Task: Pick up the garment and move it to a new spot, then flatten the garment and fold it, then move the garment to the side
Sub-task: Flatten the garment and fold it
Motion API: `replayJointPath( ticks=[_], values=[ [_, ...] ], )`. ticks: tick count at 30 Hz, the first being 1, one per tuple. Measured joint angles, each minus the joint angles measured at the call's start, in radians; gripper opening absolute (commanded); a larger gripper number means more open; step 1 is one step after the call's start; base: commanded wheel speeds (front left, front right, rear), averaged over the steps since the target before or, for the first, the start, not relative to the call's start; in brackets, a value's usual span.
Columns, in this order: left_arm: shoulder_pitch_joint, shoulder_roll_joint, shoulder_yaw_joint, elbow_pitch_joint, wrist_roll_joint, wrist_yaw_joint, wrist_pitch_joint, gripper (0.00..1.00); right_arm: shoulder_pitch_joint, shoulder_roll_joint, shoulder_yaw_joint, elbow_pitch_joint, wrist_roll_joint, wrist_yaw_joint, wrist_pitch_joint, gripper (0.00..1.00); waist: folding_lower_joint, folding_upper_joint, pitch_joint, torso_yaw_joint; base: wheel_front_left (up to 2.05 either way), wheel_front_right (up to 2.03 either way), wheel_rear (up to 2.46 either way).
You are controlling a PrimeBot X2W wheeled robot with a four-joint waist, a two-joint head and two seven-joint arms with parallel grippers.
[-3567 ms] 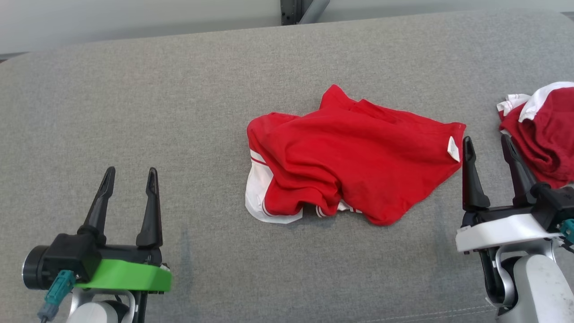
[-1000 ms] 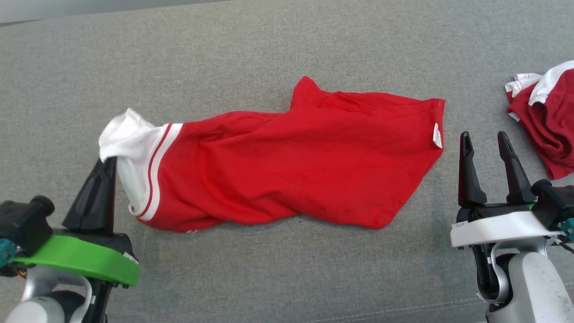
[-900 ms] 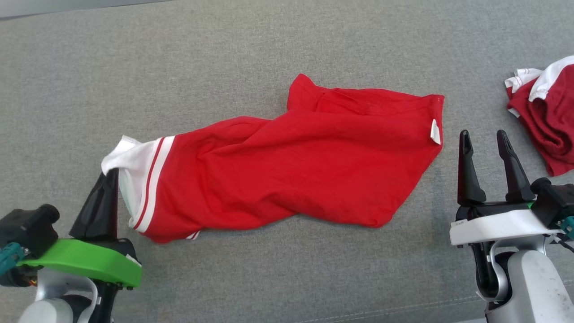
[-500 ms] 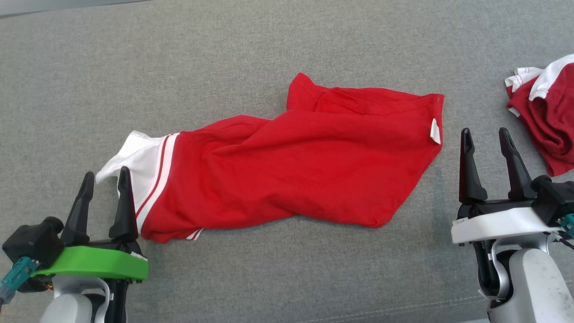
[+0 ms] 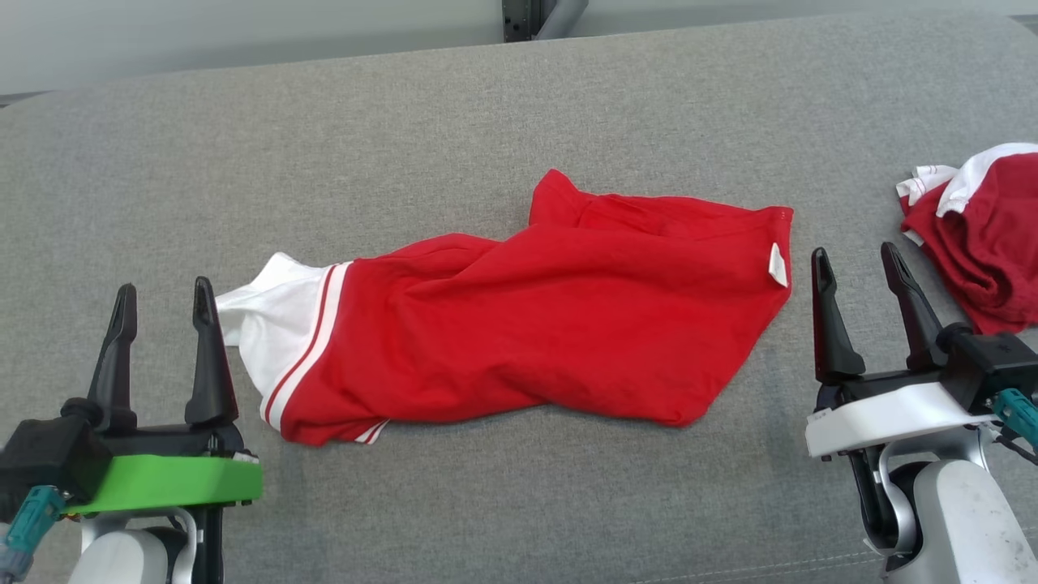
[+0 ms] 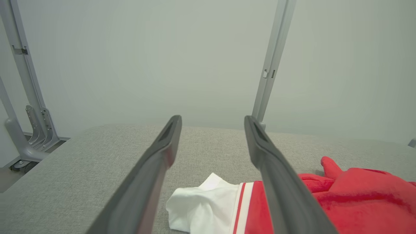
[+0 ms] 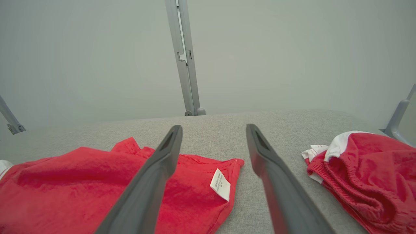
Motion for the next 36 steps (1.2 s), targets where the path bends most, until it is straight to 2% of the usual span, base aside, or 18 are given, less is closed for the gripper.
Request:
replayJointPath(
  ticks=[15, 23, 27, 36],
  values=[
    [0.024, 0.008, -0.037, -0.006, 0.022, 0.008, 0.02, 1.0, 0.008, -0.012, 0.001, 0.01, 0.017, 0.0, 0.02, 1.0, 0.0, 0.0, -0.016, 0.016, 0.0, 0.0, 0.0],
    [-0.02, 0.002, -0.065, -0.008, 0.026, -0.002, 0.022, 1.0, -0.141, -0.124, 0.029, 0.097, 0.062, 0.0, 0.07, 1.0, 0.0, 0.0, 0.027, 0.06, 0.0, 0.0, 0.0],
    [-0.054, -0.016, -0.08, 0.004, 0.029, -0.012, 0.017, 1.0, -0.245, -0.202, 0.119, 0.161, 0.098, 0.0, 0.129, 1.0, 0.0, 0.0, 0.063, 0.091, 0.0, 0.0, 0.0],
    [-0.101, -0.054, -0.1, 0.058, 0.035, -0.045, 0.001, 1.0, -0.429, -0.374, 0.425, 0.261, 0.247, 0.0, 0.282, 1.0, 0.0, 0.0, 0.137, 0.173, 0.0, 0.0, 0.0]
  ],
)
